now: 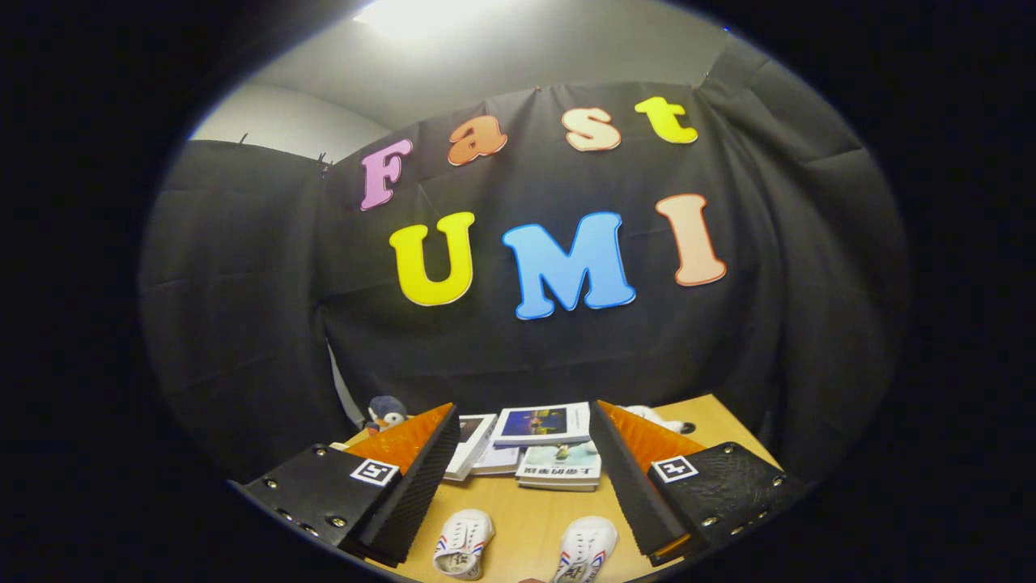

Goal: Open the storage box then place both shoes into the box .Put the left shoe in first, then the right shoe, with the right side of both shoes facing outward in a uniform manner.

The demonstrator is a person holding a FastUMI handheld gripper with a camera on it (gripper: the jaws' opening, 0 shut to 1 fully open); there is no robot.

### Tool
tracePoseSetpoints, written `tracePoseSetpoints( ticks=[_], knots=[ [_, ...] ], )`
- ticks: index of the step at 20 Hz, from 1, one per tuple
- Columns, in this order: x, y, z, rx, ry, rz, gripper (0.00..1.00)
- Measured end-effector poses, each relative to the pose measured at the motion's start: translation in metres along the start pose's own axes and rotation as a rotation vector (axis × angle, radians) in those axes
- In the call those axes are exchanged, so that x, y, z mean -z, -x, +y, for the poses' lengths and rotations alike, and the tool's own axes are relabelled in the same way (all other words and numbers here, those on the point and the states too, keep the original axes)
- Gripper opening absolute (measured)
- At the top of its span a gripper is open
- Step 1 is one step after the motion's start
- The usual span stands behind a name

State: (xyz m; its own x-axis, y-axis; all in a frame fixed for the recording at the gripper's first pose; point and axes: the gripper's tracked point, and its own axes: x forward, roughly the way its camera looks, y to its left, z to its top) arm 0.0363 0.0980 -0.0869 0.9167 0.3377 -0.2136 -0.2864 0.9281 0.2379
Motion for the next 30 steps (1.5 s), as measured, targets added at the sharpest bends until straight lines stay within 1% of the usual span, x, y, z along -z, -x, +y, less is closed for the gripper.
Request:
tracePoseSetpoints(
  ticks=[5,9,10,11,14,18,19,22,24,28,30],
  knots=[
    [0.042,-0.026,0.043,-0.172,-0.092,0.132,0.98],
    [0.091,-0.041,0.086,-0.324,-0.198,0.292,0.98],
    [0.102,-0.043,0.096,-0.347,-0.226,0.332,0.98],
    [0.111,-0.046,0.104,-0.374,-0.251,0.361,0.96],
    [0.138,-0.052,0.123,-0.441,-0.304,0.457,0.96],
    [0.177,-0.059,0.146,-0.509,-0.417,0.590,0.96],
    [0.188,-0.060,0.154,-0.542,-0.456,0.628,0.96],
    [0.223,-0.056,0.168,-0.576,-0.542,0.737,0.96],
    [0.243,-0.057,0.174,-0.573,-0.592,0.785,0.96],
    [0.263,-0.060,0.189,-0.584,-0.688,0.844,0.95],
    [0.273,-0.061,0.195,-0.579,-0.706,0.870,0.95]
  ],
)
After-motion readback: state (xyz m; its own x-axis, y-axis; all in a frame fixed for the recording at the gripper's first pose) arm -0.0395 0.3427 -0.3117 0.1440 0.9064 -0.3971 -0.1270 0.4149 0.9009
